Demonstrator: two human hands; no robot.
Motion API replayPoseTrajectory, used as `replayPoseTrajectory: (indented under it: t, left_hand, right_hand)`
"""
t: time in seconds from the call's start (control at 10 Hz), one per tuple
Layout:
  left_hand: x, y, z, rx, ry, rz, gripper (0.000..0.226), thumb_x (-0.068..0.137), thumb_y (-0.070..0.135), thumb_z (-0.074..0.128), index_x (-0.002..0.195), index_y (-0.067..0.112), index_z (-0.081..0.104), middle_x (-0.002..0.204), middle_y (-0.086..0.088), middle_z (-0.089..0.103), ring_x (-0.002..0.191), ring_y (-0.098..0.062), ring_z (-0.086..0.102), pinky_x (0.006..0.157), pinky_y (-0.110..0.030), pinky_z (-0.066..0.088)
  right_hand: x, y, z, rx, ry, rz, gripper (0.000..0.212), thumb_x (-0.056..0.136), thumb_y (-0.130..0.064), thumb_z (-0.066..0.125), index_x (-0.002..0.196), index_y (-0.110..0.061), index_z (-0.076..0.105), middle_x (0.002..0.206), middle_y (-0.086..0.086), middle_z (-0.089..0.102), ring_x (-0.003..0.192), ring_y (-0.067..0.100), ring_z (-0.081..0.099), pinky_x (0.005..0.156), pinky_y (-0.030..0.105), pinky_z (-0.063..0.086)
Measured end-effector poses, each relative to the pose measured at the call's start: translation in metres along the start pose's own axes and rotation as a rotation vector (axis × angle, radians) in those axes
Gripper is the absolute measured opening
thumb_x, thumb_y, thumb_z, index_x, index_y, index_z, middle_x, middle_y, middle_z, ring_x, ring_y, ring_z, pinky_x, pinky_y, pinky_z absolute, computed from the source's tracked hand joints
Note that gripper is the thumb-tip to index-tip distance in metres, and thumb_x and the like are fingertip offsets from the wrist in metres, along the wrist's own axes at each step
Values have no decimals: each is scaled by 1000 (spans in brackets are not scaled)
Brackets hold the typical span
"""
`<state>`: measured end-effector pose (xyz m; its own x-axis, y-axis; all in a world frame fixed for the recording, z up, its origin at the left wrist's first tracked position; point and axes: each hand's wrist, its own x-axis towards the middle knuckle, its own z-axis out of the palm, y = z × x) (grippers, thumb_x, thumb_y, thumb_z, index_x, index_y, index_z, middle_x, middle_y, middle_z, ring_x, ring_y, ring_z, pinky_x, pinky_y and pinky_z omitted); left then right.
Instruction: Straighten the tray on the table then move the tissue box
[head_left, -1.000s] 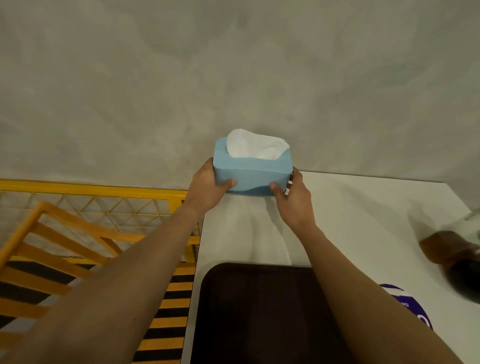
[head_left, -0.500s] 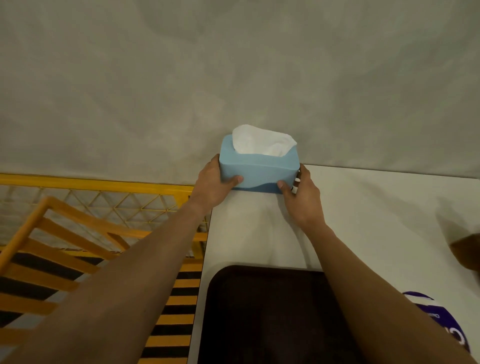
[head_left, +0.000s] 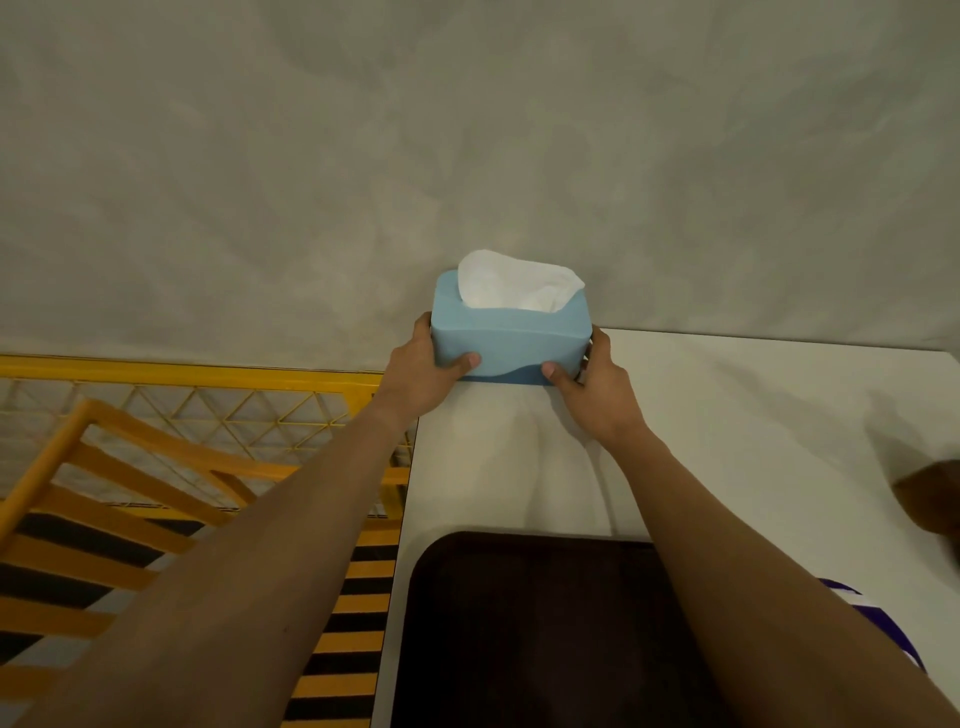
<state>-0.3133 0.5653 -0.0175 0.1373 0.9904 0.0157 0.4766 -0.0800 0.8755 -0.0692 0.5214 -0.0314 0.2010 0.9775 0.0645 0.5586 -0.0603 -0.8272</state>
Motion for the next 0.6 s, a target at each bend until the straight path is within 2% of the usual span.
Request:
replayPoseTrajectory:
  t: [0.2,0.5,0.6]
  left_hand:
    - [0,-3,-2,5,-1,-20,83,86,49,75,152,21,32,145,-4,56,127,-29,57,92,-30,47]
    - [-1,5,-5,-4,-39,-26,82,88,43,74,153,17,29,145,-6,54,130,-29,54,91,-27,44]
    - [-8,13,-9,-8,-15,-74,99,87,43,75,159,14,14,157,-8,40,141,-31,42,104,-36,41]
  right_hand:
    - [-1,-3,-1,-24,-21,6,77,98,-41,64,156,-18,21,140,10,59,120,34,61,87,32,46]
    - [-1,-12,-4,-48,-37,23,77,98,-44,61,157,-17,19,136,12,60,119,35,60,88,34,46]
    - [-3,-18,-15,-70,-80,60,83,95,-45,66,158,-17,20,143,13,56,126,36,55,89,32,41]
